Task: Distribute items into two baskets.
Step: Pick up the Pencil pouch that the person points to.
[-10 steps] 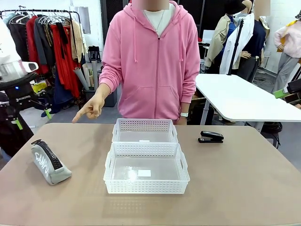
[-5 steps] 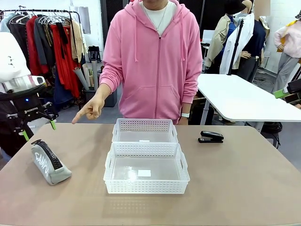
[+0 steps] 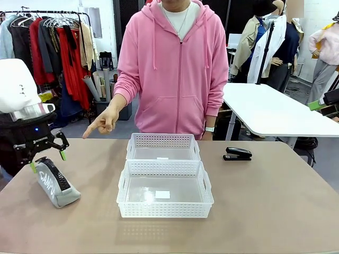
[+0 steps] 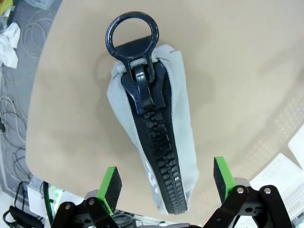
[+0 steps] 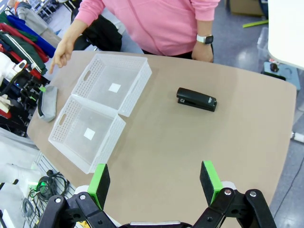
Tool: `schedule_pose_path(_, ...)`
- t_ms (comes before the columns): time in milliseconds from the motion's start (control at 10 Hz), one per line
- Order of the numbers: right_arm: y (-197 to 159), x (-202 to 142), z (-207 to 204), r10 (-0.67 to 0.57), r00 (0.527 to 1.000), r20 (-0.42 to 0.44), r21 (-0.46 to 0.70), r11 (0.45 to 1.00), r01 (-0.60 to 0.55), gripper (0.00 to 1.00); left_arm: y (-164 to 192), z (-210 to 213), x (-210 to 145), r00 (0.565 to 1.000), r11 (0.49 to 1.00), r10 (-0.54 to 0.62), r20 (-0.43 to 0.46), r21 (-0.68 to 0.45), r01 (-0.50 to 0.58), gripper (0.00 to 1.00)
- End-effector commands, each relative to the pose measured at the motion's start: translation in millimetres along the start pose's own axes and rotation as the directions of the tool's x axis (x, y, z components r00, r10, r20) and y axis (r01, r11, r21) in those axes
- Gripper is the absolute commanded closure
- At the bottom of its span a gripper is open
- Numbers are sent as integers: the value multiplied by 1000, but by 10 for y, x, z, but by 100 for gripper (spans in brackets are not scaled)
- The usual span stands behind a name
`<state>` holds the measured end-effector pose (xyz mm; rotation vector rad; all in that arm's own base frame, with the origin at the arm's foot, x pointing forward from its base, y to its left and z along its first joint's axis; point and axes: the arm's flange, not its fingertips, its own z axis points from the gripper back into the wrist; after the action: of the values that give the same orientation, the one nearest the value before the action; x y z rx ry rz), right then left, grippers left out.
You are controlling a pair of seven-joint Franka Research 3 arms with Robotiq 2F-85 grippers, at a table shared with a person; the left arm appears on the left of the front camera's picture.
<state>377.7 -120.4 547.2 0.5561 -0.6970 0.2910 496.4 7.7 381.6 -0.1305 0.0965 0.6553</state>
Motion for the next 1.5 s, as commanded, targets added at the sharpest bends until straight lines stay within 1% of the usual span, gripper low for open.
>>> schedule_pose_path(0, 5, 10, 3, 4, 1000, 3, 4, 1000, -4, 0, -8, -134, -21, 1000, 1000, 28, -5, -10, -28, 0)
schedule_pose_path(200, 5, 10, 3, 4, 1000, 3, 4, 1000, -4, 0, 5, -336, -41, 999, 999, 33, -24, 15, -32, 0)
schedule_pose_path(400, 5, 10, 3, 4, 1000, 3, 4, 1000, -4, 0, 14, -449, -13, 998, 999, 45, -43, 24, -44, 0)
schedule_pose_path(700, 5, 10, 3, 4, 1000, 3, 4, 1000, -4, 0, 19, -500, 31, 997, 998, 65, -50, 26, -64, 0)
schedule_pose_path(1000, 5, 10, 3, 4, 1000, 3, 4, 1000, -4, 0, 11, -484, 48, 997, 998, 51, -56, 28, -49, 0)
schedule_pose_path(1100, 5, 10, 3, 4, 1000, 3, 4, 1000, -4, 0, 22, -471, 60, 997, 1000, 23, -69, 16, -22, 4)
schedule_pose_path(1200, 5, 10, 3, 4, 1000, 3, 4, 1000, -4, 0, 24, -463, 56, 998, 1000, 7, -67, 10, -7, 15)
schedule_pose_path(1300, 5, 10, 3, 4, 1000, 3, 4, 1000, -4, 0, 33, -452, 55, 997, 1000, -13, -79, 3, 13, 32)
schedule_pose_path(1400, 5, 10, 3, 4, 1000, 3, 4, 1000, -4, 0, 33, -451, 61, 996, 1000, -15, -83, 9, 16, 51)
